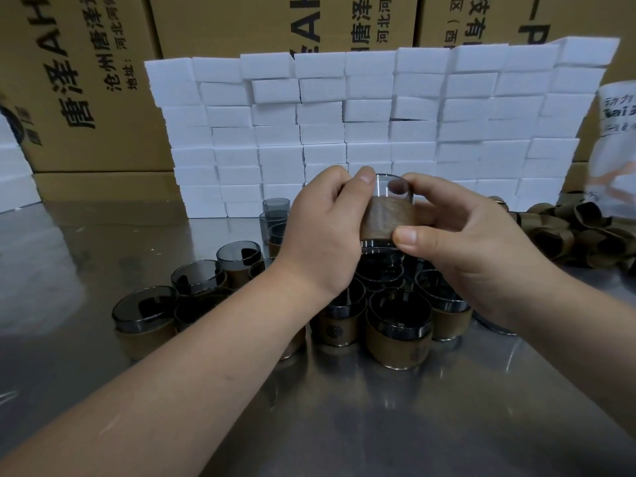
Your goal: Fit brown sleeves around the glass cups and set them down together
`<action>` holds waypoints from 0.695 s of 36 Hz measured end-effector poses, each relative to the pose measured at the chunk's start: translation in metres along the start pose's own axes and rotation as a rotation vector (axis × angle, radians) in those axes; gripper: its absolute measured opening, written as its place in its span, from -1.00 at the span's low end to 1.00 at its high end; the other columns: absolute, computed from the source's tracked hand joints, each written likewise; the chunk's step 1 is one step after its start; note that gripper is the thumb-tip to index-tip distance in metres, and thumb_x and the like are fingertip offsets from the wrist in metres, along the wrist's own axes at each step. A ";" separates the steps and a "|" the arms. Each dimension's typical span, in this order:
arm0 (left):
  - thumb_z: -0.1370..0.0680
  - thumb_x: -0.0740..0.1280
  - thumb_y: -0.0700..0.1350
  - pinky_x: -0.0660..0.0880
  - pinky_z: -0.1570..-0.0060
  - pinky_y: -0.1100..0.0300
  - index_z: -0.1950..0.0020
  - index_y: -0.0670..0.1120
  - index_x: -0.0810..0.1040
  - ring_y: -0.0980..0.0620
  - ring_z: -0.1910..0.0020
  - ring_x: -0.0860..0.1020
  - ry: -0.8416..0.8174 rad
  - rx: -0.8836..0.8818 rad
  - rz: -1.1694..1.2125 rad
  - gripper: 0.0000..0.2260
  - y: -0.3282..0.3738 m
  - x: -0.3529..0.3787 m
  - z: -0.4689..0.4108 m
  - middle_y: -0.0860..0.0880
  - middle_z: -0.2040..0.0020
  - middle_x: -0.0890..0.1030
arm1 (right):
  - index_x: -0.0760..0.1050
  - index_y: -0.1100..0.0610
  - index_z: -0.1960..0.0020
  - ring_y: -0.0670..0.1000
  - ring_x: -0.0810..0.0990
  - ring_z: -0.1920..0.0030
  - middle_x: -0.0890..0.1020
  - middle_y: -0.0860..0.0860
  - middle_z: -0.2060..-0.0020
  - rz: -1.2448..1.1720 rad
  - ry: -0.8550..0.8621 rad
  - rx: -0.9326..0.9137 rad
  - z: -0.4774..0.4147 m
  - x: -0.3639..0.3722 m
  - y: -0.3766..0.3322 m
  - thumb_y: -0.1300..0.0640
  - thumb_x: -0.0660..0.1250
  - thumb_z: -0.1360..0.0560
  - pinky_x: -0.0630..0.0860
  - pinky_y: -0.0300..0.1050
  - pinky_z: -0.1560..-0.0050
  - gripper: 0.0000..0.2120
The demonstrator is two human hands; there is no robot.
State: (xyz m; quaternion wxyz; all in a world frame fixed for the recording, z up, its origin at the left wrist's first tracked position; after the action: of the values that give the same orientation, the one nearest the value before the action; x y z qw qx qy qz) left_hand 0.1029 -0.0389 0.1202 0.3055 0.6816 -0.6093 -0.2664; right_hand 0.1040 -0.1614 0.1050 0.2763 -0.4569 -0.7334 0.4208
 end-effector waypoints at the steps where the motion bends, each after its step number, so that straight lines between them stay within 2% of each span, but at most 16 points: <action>1: -0.43 0.19 0.02 0.21 0.29 0.01 0.40 -0.07 0.22 -0.04 0.35 0.25 -0.001 -0.001 0.001 -0.72 0.000 0.000 0.000 -0.10 0.40 0.25 | 0.55 0.06 0.01 0.05 0.63 0.14 0.67 0.04 0.20 -0.004 -0.002 0.001 0.000 0.000 0.000 0.25 0.42 -0.21 0.57 -0.18 0.14 -0.64; 6: -0.44 0.19 0.01 0.21 0.29 0.02 0.40 -0.07 0.22 -0.04 0.35 0.25 -0.011 0.001 0.001 -0.72 0.000 0.000 0.000 -0.10 0.40 0.25 | 0.54 0.08 -0.01 0.08 0.63 0.13 0.66 0.06 0.19 -0.012 -0.005 0.010 0.001 0.001 0.000 0.26 0.41 -0.21 0.58 -0.14 0.10 -0.63; 11: -0.44 0.19 0.01 0.20 0.34 0.11 0.42 -0.06 0.22 0.00 0.39 0.25 -0.011 0.003 -0.005 -0.71 0.000 0.000 -0.001 -0.01 0.44 0.25 | 0.54 0.09 0.00 0.07 0.63 0.17 0.67 0.06 0.20 -0.021 0.005 0.012 0.001 0.001 0.000 0.26 0.40 -0.22 0.59 -0.14 0.13 -0.65; 25: -0.46 0.18 0.01 0.20 0.34 0.13 0.39 -0.07 0.25 0.02 0.38 0.25 -0.009 0.023 -0.026 -0.73 0.001 0.000 -0.001 -0.04 0.42 0.25 | 0.54 0.10 0.02 0.06 0.61 0.18 0.65 0.05 0.23 -0.023 -0.014 -0.001 0.001 0.001 0.000 0.28 0.39 -0.24 0.57 -0.16 0.13 -0.68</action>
State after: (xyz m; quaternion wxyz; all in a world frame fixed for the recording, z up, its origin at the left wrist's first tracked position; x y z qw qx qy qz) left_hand 0.1027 -0.0386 0.1213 0.2913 0.6917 -0.6046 -0.2667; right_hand 0.1030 -0.1611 0.1049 0.2755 -0.4457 -0.7407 0.4205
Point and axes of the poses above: each hand's wrist, its own z-axis away from the middle knuckle, its own x-axis out of the palm, y = z × x, the point moved 5 cm from there along -z, towards the middle knuckle
